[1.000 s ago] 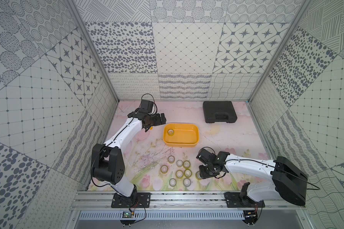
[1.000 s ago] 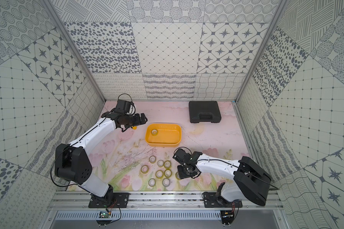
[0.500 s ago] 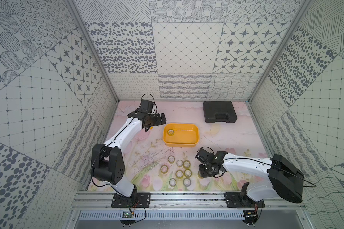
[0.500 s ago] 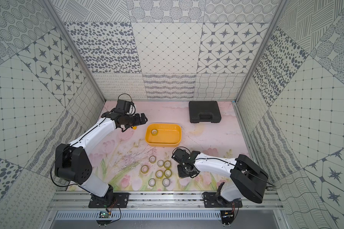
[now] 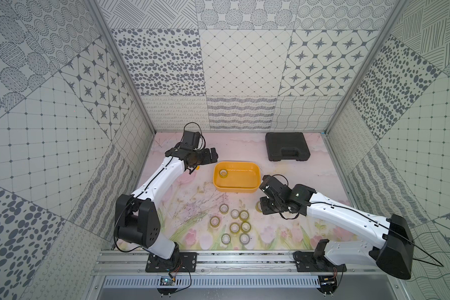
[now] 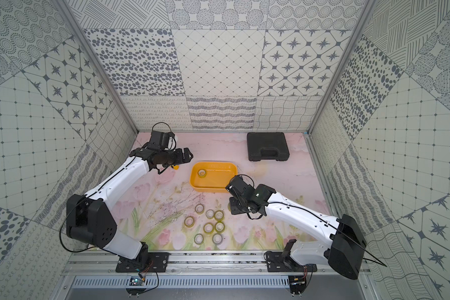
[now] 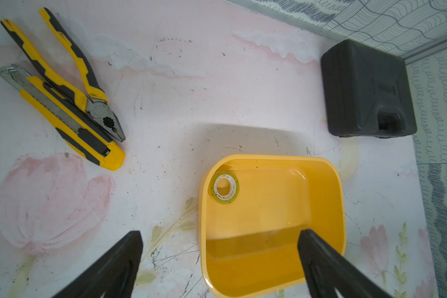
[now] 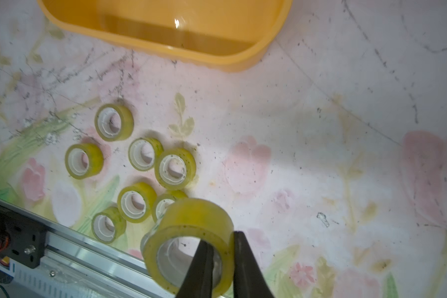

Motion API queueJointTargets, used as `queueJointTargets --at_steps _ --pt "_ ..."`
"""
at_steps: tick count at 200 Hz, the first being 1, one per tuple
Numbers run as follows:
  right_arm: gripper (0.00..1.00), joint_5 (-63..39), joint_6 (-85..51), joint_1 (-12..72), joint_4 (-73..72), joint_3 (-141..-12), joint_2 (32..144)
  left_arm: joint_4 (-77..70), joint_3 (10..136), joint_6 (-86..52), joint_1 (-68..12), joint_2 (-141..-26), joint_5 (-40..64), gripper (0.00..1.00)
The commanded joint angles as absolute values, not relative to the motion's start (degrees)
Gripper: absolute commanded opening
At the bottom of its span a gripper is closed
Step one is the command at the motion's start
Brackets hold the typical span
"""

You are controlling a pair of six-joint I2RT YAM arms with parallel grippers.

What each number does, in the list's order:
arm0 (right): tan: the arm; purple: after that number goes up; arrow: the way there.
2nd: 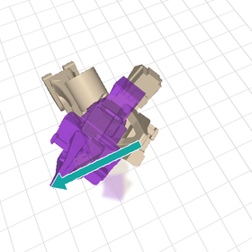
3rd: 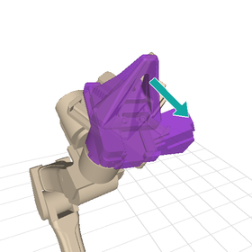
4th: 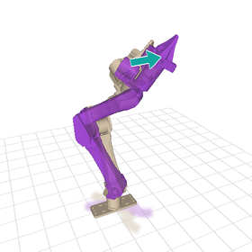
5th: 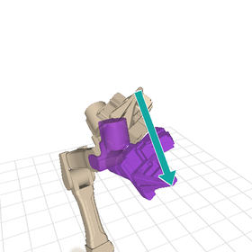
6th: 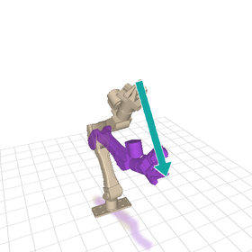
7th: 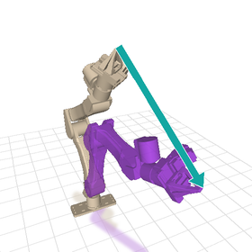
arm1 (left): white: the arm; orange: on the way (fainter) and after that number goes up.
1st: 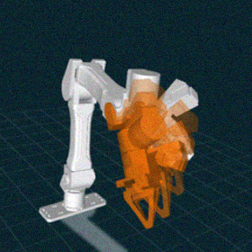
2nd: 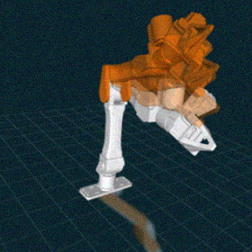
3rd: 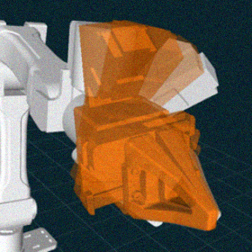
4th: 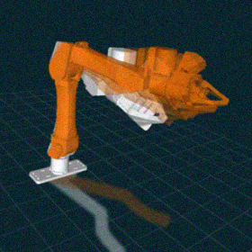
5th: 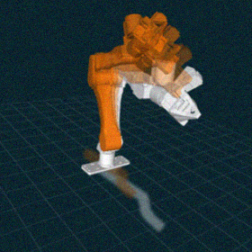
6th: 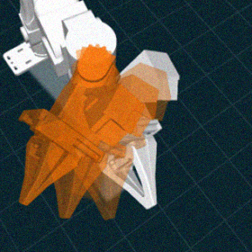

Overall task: Put the transparent tape into the storage box
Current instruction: Pick up the tape at the center of the board, then place the tape in the storage box.

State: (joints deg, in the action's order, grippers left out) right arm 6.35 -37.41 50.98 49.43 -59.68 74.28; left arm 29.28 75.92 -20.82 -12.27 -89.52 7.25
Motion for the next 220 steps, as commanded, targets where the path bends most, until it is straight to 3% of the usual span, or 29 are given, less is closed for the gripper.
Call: queueJointTargets --at_steps 1,102,220 --pt "0.09 6.2 -31.8 48.0 49.4 -66.5 80.1 25.9 75.2 -19.1 -12.4 -88.1 7.0 0.99" --pt "0.08 0.2 -26.0 41.8 43.9 -96.8 115.0 25.9 75.4 -20.6 -12.4 -89.2 8.4 0.99" --pt "0.15 0.6 -31.3 38.9 42.2 -107.4 128.8 25.9 75.5 -22.1 -12.1 -89.3 10.1 0.99"
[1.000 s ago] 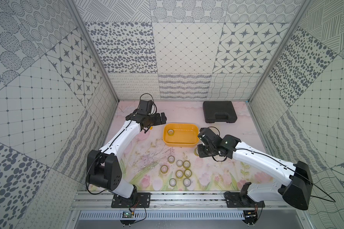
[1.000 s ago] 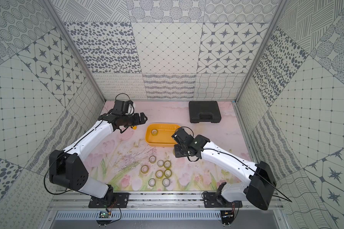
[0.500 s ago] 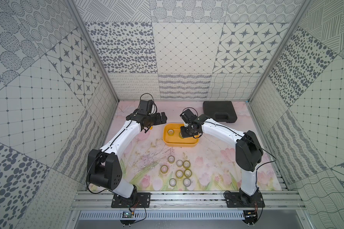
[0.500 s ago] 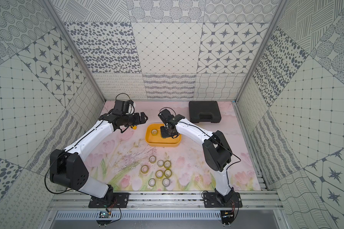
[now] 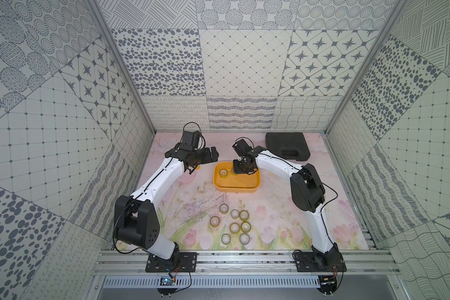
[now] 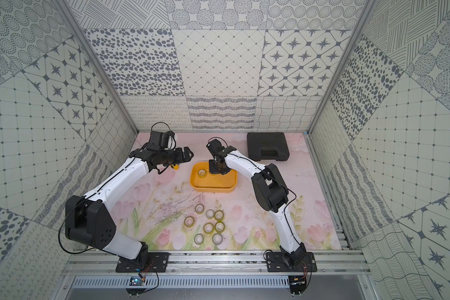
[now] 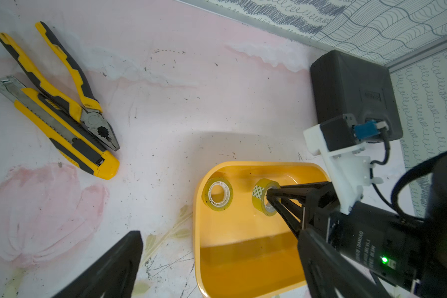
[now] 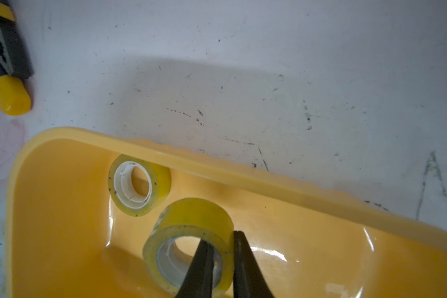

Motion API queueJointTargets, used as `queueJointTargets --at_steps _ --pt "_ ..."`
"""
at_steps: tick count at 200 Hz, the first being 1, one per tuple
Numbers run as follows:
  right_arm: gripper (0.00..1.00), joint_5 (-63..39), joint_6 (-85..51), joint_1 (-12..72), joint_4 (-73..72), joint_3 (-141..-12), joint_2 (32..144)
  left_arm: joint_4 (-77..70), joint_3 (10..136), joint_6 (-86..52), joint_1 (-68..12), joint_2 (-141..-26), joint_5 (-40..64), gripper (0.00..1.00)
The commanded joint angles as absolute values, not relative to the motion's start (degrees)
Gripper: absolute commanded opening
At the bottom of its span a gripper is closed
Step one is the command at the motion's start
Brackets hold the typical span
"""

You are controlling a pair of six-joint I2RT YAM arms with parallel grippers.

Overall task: Put the transparent tape into the storage box
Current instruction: Place the tape in the storage box, then pick up the tape at the center of the board.

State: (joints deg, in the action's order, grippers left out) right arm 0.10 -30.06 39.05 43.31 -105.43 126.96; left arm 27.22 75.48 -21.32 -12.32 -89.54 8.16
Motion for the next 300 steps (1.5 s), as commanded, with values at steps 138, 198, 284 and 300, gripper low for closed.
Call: queueJointTargets --at_steps 138,198,284,300 --pt "0.42 -3.8 -34.2 38.9 41.8 -112.9 131.3 25.9 75.7 -22.4 -11.8 -89.8 11.2 0.99" --pt "0.43 -3.5 -33.2 38.9 38.5 -105.3 121.1 25.9 75.5 -22.3 -11.8 -90.1 10.3 0.99" --pt "0.43 -5.0 -30.6 39.1 35.2 -80.7 92.7 26.1 77.2 -25.2 -12.4 -95.9 15.8 0.99" --pt "0.43 -6.1 -31.0 39.7 35.2 -75.1 87.2 26.8 78.1 -26.0 -12.5 -97.6 17.6 0.99"
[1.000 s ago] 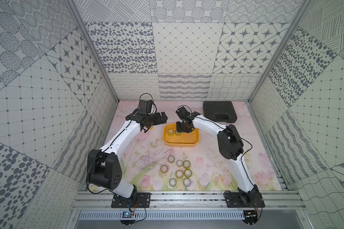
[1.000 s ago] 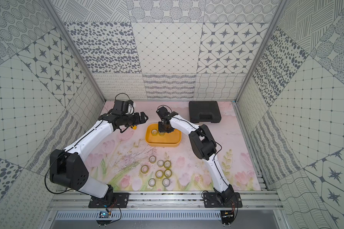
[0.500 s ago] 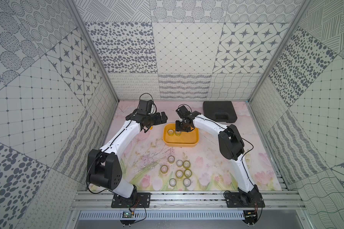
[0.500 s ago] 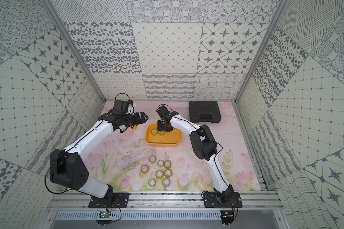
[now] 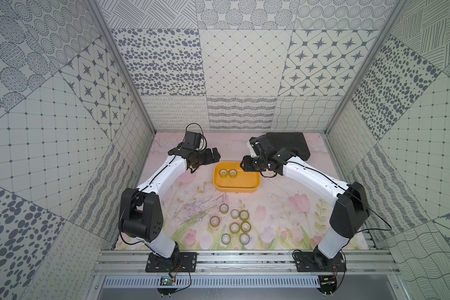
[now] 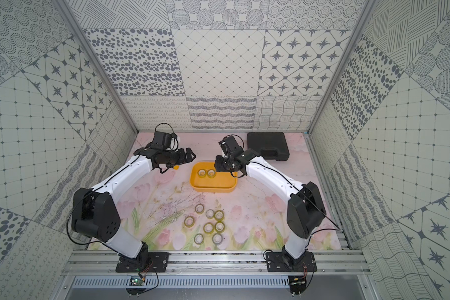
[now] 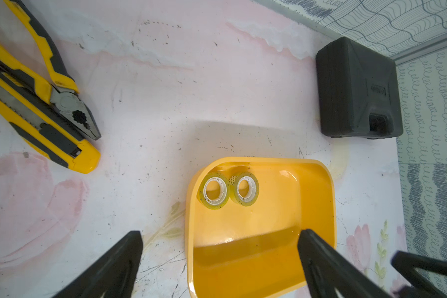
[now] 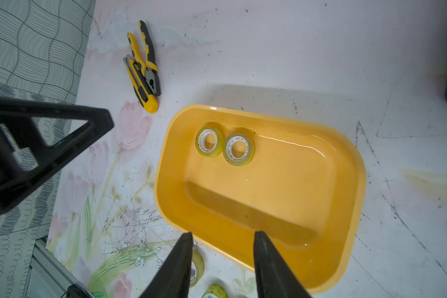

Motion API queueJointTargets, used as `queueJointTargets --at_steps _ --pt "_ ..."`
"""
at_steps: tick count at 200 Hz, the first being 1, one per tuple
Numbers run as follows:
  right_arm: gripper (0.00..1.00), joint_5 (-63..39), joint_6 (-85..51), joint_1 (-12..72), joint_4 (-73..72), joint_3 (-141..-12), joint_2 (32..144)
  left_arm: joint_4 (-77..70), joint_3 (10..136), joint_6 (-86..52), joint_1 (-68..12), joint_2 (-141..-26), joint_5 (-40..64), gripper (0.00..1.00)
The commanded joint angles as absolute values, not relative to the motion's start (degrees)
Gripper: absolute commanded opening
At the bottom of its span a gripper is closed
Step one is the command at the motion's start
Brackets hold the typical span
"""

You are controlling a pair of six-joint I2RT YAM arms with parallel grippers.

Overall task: Put the transparent tape into the storage box
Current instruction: Pick up the tape at the center of the board.

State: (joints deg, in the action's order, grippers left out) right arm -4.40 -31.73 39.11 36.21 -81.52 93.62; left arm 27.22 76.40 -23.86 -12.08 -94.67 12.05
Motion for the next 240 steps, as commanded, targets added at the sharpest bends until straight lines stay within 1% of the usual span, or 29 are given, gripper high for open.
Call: queueJointTargets --at_steps 1,33,66,90,121,164,240 --pt "0.43 -6.1 -31.0 39.7 35.2 -74.7 87.0 26.8 78.2 -26.0 -12.5 -97.6 17.6 0.99" --pt "0.43 -6.4 -32.3 42.2 37.3 -65.3 78.8 26.5 78.7 -27.9 -11.9 -99.7 20.3 0.99" --pt "0.43 -5.9 -34.5 46.5 38.0 -58.7 75.8 26.6 79.2 -29.4 -10.5 -101.3 22.5 0.99" --pt "0.44 -5.7 -36.5 48.8 38.8 -56.1 78.7 27.1 79.3 -28.9 -10.3 -101.0 21.5 0.99" --pt "0.44 -4.2 -37.2 51.4 38.7 -56.0 83.9 27.8 79.2 -27.8 -9.9 -100.0 18.9 0.99" --pt "0.43 -2.8 -37.2 52.2 38.0 -57.4 89.4 27.7 79.1 -27.4 -9.8 -99.4 18.4 0.99" --pt "0.43 -2.8 -38.2 52.8 36.3 -58.3 94.4 27.8 79.2 -27.2 -9.7 -99.2 18.3 0.99"
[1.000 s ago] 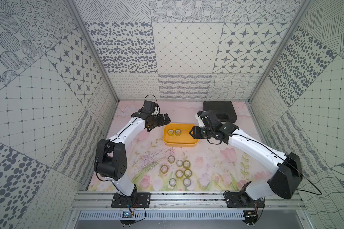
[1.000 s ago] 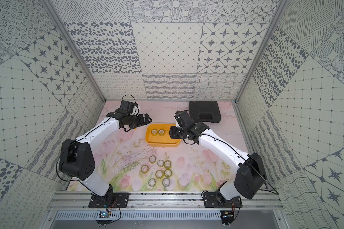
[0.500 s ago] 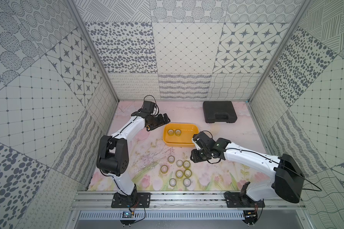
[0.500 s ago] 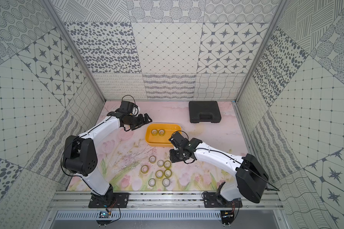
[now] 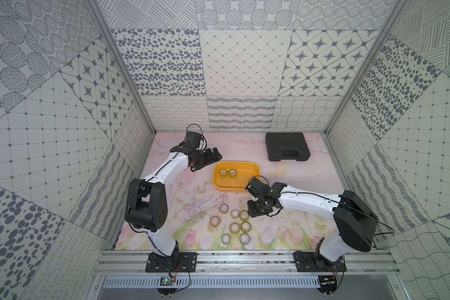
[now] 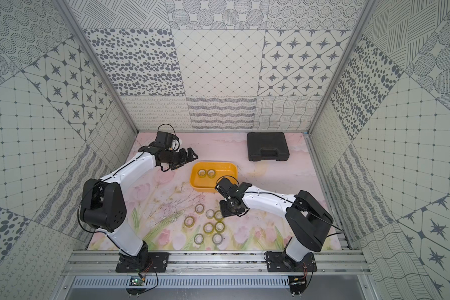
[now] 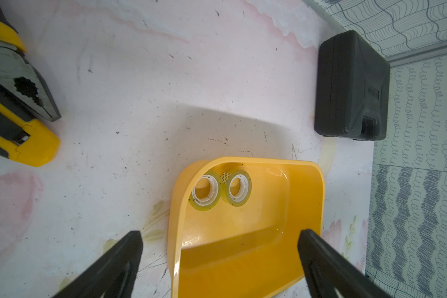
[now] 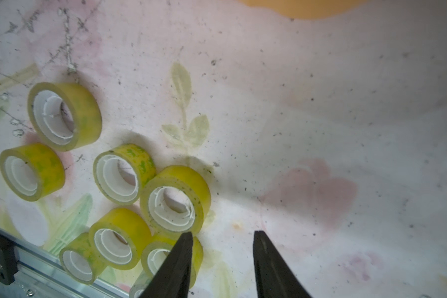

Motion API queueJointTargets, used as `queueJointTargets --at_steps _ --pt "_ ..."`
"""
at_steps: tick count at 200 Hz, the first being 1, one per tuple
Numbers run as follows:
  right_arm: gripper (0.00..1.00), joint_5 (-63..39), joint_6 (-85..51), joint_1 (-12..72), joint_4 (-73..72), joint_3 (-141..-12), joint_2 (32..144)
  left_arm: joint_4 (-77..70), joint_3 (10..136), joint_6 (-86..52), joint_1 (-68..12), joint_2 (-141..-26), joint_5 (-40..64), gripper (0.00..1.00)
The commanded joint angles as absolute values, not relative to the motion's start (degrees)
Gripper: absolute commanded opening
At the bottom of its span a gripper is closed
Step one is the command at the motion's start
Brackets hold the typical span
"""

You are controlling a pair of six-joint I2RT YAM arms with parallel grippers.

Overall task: Put the transparent tape into the storage box
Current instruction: Pick up the tape at the center of the board.

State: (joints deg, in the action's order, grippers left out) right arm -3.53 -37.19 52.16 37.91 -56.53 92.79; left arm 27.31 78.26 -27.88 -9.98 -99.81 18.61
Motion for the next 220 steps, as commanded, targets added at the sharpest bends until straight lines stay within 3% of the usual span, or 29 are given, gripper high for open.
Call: queueJointTargets --at_steps 1,166,220 --pt "0.43 -2.8 -38.3 52.8 36.3 -58.3 94.5 27.8 79.2 -27.2 -9.7 -99.2 18.3 0.99" --pt "0.42 -1.8 -39.1 54.4 36.2 -60.7 100.1 28.0 79.2 -27.0 -9.6 -98.9 17.8 0.99" --pt "0.35 1.4 -40.1 54.7 36.6 -60.2 101.1 28.2 79.2 -26.8 -9.6 -98.9 17.5 0.99"
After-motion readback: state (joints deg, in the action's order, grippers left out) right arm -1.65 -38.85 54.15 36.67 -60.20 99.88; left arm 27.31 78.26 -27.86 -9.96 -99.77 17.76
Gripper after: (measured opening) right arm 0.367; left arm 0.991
